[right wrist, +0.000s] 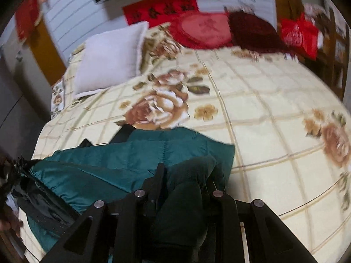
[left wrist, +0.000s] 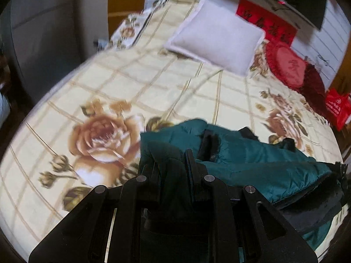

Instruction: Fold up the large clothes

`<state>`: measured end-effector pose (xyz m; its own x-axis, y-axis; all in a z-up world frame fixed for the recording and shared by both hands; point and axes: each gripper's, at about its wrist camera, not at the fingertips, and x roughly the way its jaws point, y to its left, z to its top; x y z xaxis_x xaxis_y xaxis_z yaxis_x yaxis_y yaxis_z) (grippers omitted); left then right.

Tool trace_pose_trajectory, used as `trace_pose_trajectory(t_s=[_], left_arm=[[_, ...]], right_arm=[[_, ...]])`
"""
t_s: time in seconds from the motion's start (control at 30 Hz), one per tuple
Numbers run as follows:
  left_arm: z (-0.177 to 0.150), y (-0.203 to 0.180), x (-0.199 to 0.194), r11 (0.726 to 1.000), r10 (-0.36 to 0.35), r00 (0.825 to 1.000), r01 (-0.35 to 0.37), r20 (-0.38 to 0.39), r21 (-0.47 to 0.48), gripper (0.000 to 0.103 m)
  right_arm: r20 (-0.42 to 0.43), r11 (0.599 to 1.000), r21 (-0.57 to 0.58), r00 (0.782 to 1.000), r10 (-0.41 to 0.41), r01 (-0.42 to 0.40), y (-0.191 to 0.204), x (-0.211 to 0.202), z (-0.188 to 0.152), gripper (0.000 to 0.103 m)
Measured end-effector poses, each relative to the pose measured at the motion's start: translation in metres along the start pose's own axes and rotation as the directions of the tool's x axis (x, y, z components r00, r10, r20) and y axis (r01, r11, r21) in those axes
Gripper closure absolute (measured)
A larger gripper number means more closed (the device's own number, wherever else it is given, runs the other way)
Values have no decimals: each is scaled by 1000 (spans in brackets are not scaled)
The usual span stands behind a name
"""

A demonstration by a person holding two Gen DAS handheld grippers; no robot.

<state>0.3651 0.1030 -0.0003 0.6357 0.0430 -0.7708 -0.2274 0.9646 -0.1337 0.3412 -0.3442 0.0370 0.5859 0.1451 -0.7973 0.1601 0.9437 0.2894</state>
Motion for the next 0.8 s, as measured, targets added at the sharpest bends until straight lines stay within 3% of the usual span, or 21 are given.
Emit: trace_pose_trajectory(t_s=[0.2, 0.27, 0.37, 0.47, 0.5, 0.57, 0.67, 0.8], left_arm=[[5, 15, 18, 986, -126, 991, 121, -37, -115, 82], [9, 24, 15, 969, -195, 980, 187, -35, -160, 77], [13, 34, 9, 938, -278, 960, 267, -21, -220, 69], [16, 43, -2, 908, -339, 941, 327, -1, -264, 61], [18, 46, -7, 902, -346, 938, 339, 20, -268, 57], [22, 54, -20, 904, -324, 943, 332, 75, -270, 38], [25, 64, -39, 904, -308, 941, 334, 138, -267, 36], [14, 52, -46, 938, -262, 955, 285, 137, -199, 36]], right_arm=[[29, 995, 55, 997, 78, -79, -12, -4, 2, 66], [38, 994, 57, 995, 92, -94, -11, -12, 4, 62], [44, 987, 63, 989, 142, -145, -8, -20, 8, 37], [87, 988, 64, 987, 132, -138, -5, -36, 10, 34], [120, 989, 68, 985, 121, -130, -5, -44, 11, 33], [194, 989, 78, 975, 105, -123, -6, -63, 12, 31], [230, 986, 50, 963, 141, -156, 4, -80, 10, 31], [131, 980, -126, 977, 171, -154, 53, -66, -2, 31]])
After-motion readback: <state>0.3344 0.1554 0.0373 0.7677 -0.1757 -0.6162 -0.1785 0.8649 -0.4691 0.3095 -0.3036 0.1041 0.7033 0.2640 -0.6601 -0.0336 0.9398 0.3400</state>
